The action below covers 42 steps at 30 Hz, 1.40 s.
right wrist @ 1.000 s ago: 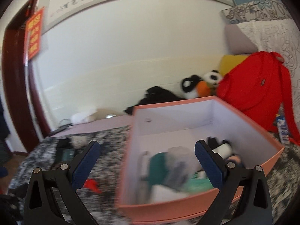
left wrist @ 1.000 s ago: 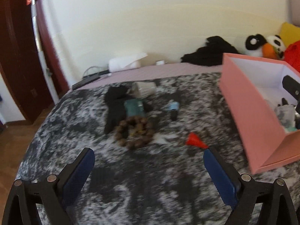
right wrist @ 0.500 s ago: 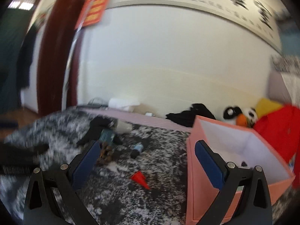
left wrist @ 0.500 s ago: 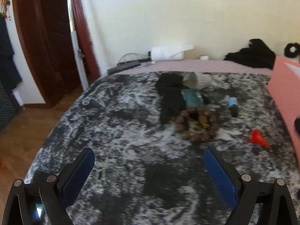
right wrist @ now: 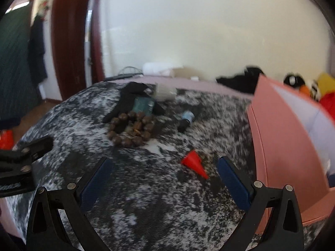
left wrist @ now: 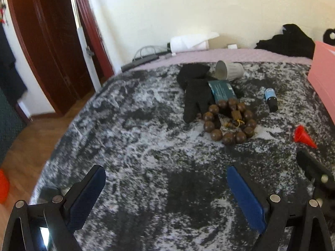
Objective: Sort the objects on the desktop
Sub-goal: 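Move both tools back over the remaining objects on the blanket, then grasp the wooden bead bracelet with the left tool while the right tool grasps the red cone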
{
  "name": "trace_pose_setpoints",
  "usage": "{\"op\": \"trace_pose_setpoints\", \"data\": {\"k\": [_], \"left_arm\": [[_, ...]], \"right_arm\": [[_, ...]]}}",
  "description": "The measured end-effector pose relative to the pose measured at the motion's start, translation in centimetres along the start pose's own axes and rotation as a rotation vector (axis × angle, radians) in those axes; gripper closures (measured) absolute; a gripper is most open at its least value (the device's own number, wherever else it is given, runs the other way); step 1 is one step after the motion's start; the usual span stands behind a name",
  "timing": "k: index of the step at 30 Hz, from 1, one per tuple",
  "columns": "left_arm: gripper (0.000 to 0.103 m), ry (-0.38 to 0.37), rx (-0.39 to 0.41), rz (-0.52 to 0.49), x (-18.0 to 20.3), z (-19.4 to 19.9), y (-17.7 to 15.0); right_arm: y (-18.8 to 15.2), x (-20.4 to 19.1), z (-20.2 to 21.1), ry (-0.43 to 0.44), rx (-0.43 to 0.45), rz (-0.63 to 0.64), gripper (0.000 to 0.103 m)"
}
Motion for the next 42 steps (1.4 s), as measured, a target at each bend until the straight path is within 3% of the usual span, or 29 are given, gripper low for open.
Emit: {"op": "trace_pose_setpoints", "data": {"k": [8,14,17,20,21,29,34,36,37,38,39,40,42], "left_arm": [[0.006,0.038,-0.051,-0.115,1.3,-3.6,0.0],[0.006,0.007,-0.095,-0.082,0.1,-5.8,0.0],[0.006,-0.02,-0.12,-0.033,-0.5,-6.7,-0.3],[0.006,-0.111,-0.125,0.045,0.2,-7.7,-0.4],[0.006,-0.141,-0.123,0.069,0.6,-8.2,-0.2],[0.006,-0.295,-0.164,0.166,5.5,-12.3,3.4],[0.007,-0.253,-0.213,0.289,4.4,-15.3,4.0],[0.014,-0.205,-0.201,0.291,3.9,-15.9,4.0],[0.033,-0.18,-0.194,0.285,3.7,-16.1,4.0],[0.065,-0.168,-0.188,0.257,4.0,-15.9,4.2],[0.078,-0.179,-0.182,0.223,4.5,-15.6,4.4],[0.085,-0.193,-0.18,0.21,4.9,-15.2,4.6],[0.085,-0.212,-0.179,0.183,5.5,-14.3,4.6]], "right_arm": [[0.2,4.1,-4.2,0.003,-0.078,-0.083,0.002],[0.2,3.4,-7.0,0.08,-0.152,-0.065,0.004],[-0.7,3.2,-9.7,0.071,-0.262,-0.06,0.027],[-0.3,4.0,-9.8,0.016,-0.255,-0.092,0.061],[0.0,4.4,-9.6,-0.001,-0.254,-0.108,0.065],[0.2,5.1,-9.1,0.017,-0.277,-0.175,0.065],[0.6,5.4,-9.2,0.032,-0.282,-0.194,0.065],[0.8,5.5,-9.2,0.033,-0.28,-0.197,0.065],[0.9,5.5,-9.2,0.035,-0.28,-0.2,0.065],[1.0,5.6,-9.1,0.037,-0.278,-0.203,0.065],[1.1,5.6,-9.0,0.038,-0.276,-0.206,0.065],[1.2,5.5,-8.9,0.042,-0.274,-0.206,0.065],[1.3,5.4,-8.6,0.049,-0.269,-0.205,0.065]]}}
Point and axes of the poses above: each gripper's, at about its wrist camera, not at the fingertips, and z roughly against the way its jaws point, x to its right, y to its top, the point moved 8 cm from there along -z, roughly the way its jaws point, and after that the axes turned 14 degrees about -z, right-handed, at the moved point
